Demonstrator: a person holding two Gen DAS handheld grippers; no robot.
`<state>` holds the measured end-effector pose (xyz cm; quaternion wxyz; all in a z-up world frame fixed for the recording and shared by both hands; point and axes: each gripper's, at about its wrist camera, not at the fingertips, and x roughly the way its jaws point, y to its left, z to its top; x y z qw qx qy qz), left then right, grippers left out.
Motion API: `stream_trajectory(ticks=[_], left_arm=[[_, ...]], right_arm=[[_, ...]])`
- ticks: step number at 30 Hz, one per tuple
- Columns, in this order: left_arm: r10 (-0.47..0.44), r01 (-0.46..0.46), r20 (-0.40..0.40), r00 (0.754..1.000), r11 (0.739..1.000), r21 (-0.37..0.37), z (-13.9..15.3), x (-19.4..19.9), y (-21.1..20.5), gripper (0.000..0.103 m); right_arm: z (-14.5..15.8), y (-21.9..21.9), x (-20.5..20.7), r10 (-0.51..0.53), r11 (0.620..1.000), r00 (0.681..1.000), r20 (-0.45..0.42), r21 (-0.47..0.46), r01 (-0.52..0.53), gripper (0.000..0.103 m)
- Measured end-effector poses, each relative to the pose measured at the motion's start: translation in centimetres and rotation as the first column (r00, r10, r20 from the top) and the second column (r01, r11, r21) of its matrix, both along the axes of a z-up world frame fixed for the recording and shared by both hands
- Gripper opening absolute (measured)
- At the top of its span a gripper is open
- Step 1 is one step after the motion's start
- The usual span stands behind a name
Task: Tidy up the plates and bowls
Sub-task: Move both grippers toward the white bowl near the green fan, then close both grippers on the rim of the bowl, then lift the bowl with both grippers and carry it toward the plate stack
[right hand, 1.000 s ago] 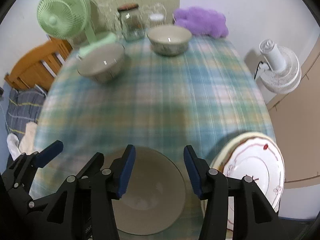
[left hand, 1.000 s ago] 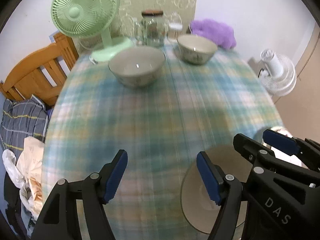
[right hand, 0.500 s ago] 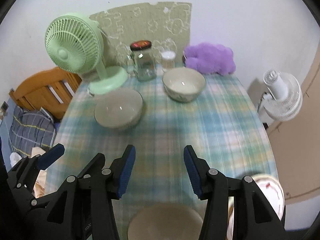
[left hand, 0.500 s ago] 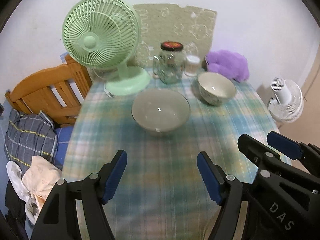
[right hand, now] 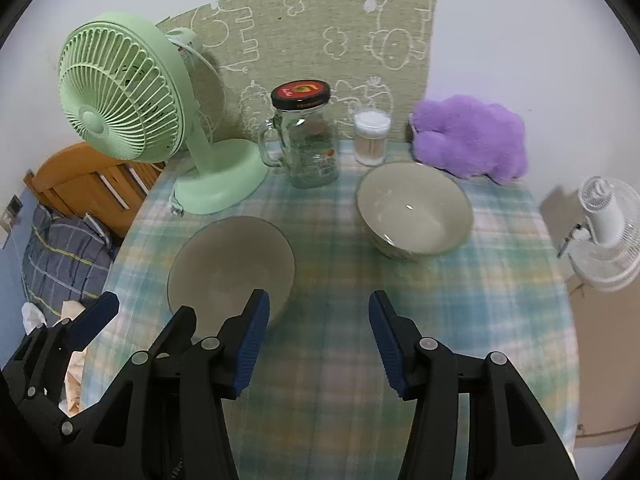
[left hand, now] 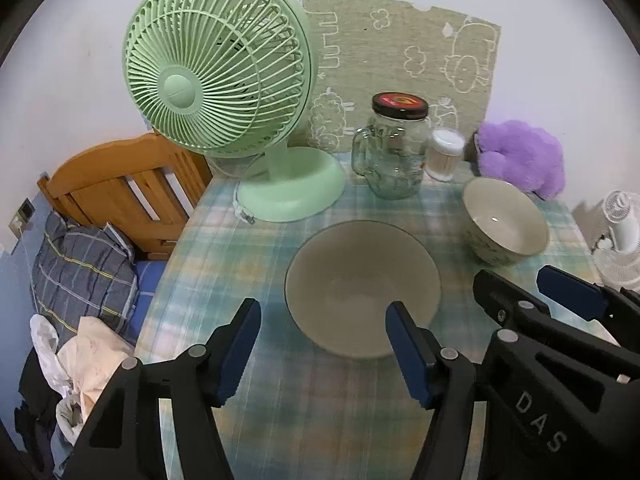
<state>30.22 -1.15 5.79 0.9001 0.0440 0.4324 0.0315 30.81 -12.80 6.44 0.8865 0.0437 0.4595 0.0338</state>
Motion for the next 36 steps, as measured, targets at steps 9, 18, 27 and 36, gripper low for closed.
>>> stream_trajectory(ticks=[9,18,27,36], left_arm=[[0.04,-0.04,-0.001,0.999,0.999,-0.013,-1.6,3.6,0.6,0.06],[0.084,-0.087,-0.051,0.995,0.994,-0.058,-4.1,5.4,2.5,0.039],[0.077,-0.081,-0.093,0.993,0.996,-0.034,-6.1,6.6,2.6,0.025],[0.089,-0.091,-0.104,0.991,0.996,-0.017,-6.9,7.4,2.9,0.017]], right_arm=[[-1.5,0.9,4.2,0.019,1.0,1.0,-0.001,0.001,-0.019,0.056],[-3.8,2.1,6.4,0.011,1.0,1.0,-0.02,0.021,-0.011,0.056],[-6.1,2.8,7.4,0.024,0.999,0.997,-0.073,0.032,-0.022,0.033],[-7.3,3.4,8.2,0.035,0.999,0.996,-0.087,0.031,-0.032,0.018]])
